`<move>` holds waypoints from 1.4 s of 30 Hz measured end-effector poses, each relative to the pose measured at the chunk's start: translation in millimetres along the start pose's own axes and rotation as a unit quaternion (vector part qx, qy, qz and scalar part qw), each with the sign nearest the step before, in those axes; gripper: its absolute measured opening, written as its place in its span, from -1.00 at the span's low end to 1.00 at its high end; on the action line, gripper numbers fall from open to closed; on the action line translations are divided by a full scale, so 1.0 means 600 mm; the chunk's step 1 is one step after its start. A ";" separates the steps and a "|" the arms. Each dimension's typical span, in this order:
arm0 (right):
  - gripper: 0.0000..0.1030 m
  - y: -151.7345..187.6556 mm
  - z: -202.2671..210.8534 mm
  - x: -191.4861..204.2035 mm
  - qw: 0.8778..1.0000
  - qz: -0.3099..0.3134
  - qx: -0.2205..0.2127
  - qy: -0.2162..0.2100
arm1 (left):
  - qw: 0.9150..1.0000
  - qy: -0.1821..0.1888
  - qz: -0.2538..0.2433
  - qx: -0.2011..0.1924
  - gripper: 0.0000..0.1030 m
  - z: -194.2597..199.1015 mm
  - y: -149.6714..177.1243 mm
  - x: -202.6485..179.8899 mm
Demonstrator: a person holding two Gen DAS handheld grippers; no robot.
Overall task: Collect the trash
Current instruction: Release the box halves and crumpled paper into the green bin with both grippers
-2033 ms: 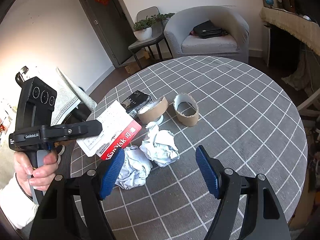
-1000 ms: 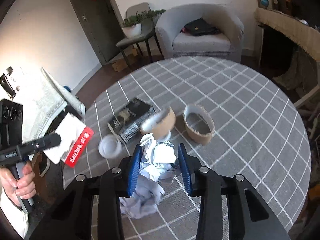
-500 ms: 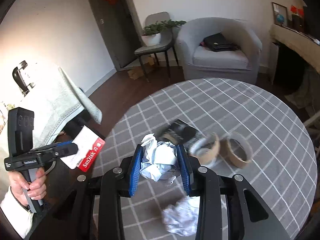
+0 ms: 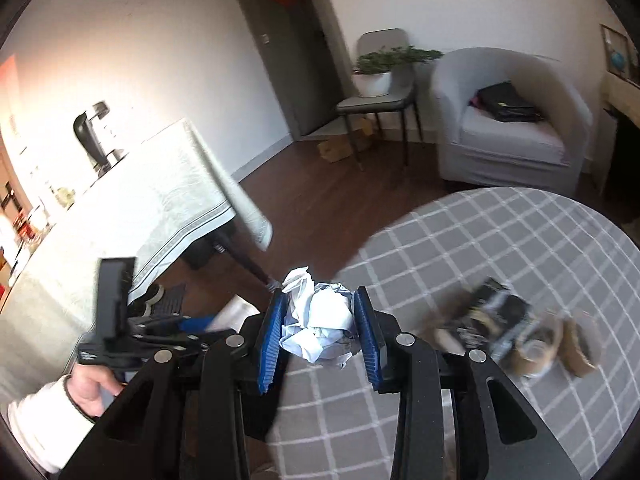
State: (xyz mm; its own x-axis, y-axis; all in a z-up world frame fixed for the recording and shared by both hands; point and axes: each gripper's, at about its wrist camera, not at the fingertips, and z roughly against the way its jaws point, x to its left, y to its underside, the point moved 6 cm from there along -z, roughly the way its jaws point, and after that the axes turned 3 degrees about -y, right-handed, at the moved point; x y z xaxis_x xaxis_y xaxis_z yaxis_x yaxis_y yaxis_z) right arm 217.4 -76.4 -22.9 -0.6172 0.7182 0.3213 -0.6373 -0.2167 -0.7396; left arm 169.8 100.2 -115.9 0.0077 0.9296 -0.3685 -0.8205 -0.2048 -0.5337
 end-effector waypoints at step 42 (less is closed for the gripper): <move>-0.31 0.178 -0.353 0.185 0.966 0.064 0.252 -0.003 | 0.998 -0.048 0.045 0.022 0.07 0.030 0.074 0.223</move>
State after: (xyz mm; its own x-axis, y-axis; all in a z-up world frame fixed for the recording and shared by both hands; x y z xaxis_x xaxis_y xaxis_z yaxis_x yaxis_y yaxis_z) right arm 178.9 120.3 -191.5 -0.7076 0.6609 0.2501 -0.6981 -0.5987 -0.3927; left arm 124.1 221.1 -175.4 -0.1208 0.9333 -0.3383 -0.8399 -0.2778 -0.4663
